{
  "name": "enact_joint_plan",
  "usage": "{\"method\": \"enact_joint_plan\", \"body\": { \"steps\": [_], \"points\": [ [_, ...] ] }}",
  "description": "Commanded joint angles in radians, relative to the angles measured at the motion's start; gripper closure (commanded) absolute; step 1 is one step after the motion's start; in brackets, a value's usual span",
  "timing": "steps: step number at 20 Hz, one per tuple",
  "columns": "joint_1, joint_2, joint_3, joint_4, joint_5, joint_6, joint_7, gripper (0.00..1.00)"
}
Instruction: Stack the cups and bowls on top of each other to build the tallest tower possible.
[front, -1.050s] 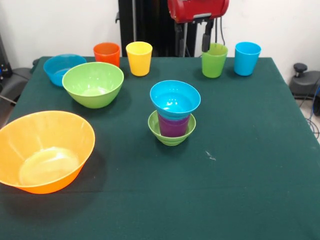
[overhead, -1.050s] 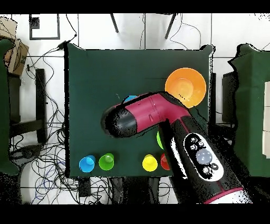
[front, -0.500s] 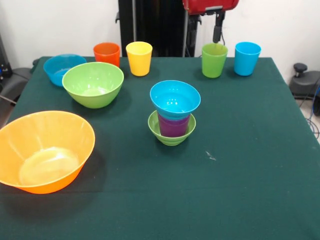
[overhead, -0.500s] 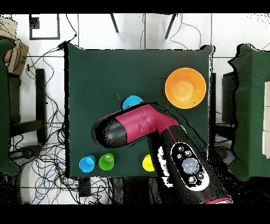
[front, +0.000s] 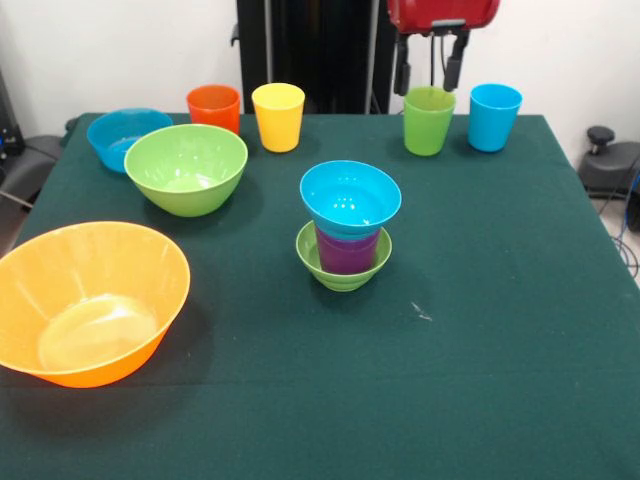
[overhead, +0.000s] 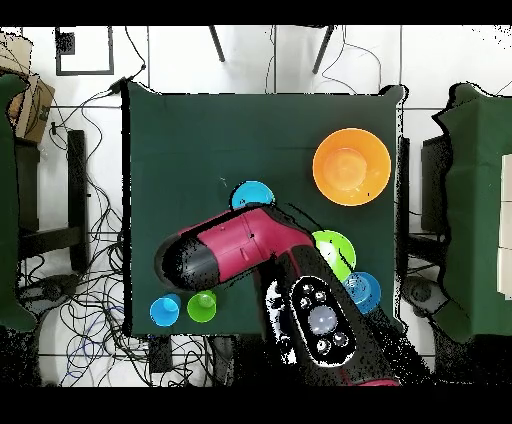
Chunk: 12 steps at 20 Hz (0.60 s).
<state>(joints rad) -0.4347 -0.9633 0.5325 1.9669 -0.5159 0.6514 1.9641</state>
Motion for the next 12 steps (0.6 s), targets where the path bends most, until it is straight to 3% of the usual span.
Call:
{"method": "enact_joint_plan", "body": {
  "steps": [1, 8, 12],
  "points": [
    [0.096, 0.055, -0.157, 0.001, -0.061, -0.056, 0.224, 0.00],
    [0.143, 0.059, -0.213, -0.010, -0.061, -0.032, 0.219, 0.00],
    [0.152, 0.077, -0.236, -0.006, -0.054, -0.065, 0.211, 0.00]
  ]
}}
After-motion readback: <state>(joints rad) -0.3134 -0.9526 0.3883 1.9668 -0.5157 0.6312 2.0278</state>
